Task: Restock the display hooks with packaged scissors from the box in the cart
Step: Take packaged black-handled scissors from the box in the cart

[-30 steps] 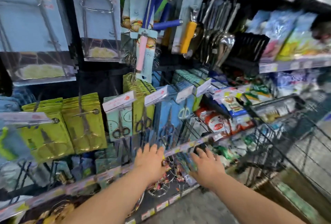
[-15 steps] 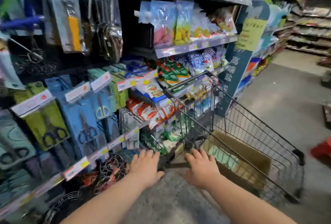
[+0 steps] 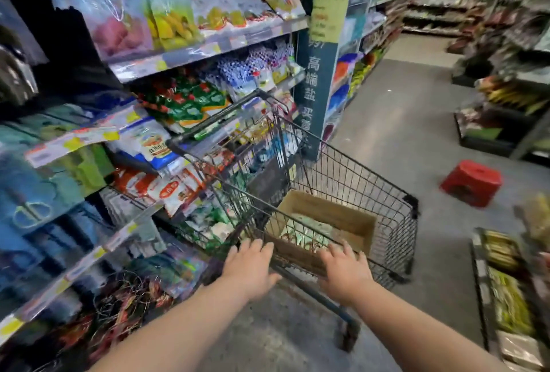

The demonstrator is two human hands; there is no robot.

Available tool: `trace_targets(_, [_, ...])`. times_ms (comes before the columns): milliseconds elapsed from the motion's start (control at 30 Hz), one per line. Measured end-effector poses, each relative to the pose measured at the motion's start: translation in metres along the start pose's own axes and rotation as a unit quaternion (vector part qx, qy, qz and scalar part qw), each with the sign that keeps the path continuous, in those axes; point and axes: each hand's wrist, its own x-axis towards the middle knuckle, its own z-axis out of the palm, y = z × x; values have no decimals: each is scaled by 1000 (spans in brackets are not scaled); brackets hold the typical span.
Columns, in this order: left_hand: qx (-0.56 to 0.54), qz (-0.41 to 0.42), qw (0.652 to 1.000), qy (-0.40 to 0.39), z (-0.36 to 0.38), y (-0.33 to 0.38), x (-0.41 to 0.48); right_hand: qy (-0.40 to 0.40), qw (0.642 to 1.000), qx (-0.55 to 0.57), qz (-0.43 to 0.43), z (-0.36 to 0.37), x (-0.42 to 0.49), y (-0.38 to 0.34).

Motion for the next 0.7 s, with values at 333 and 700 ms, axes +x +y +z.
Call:
trace_targets(333, [38, 82, 996, -25, -13, 11, 134, -20, 996, 19, 85, -16, 86, 52])
trace_targets(700, [61, 141, 985, -80, -49, -32, 295, -62, 980, 72, 176, -37, 201, 65])
